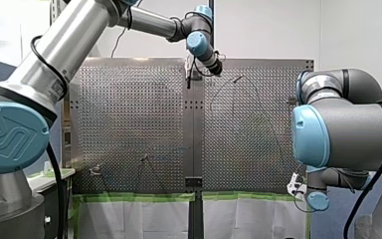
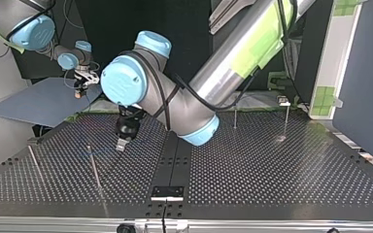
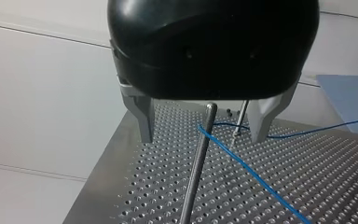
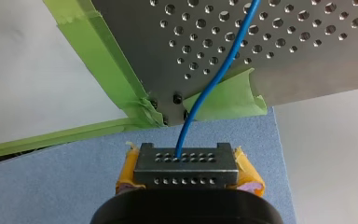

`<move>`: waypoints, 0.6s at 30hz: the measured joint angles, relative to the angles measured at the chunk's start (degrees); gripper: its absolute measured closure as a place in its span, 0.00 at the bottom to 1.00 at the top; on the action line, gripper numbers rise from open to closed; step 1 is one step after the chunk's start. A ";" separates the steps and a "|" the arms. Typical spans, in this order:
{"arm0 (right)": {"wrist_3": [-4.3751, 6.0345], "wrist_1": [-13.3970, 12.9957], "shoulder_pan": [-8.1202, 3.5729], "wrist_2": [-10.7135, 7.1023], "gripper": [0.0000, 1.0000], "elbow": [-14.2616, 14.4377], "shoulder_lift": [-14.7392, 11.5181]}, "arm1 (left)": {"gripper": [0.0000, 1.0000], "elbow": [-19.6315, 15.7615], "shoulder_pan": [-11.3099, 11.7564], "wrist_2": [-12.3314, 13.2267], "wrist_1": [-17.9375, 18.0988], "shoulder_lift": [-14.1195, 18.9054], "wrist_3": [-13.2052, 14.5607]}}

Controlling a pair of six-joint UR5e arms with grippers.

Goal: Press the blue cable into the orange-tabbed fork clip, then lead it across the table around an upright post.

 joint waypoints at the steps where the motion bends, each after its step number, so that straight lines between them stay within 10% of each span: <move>1: 0.02 0.01 0.02 0.00 1.00 0.00 0.00 | 0.02 0.01 -0.09 -0.29 -0.36 0.16 0.36; 18: 0.06 0.17 0.14 0.00 1.00 0.00 0.00 | 0.02 -0.02 -1.25 -0.16 -1.56 0.89 -0.23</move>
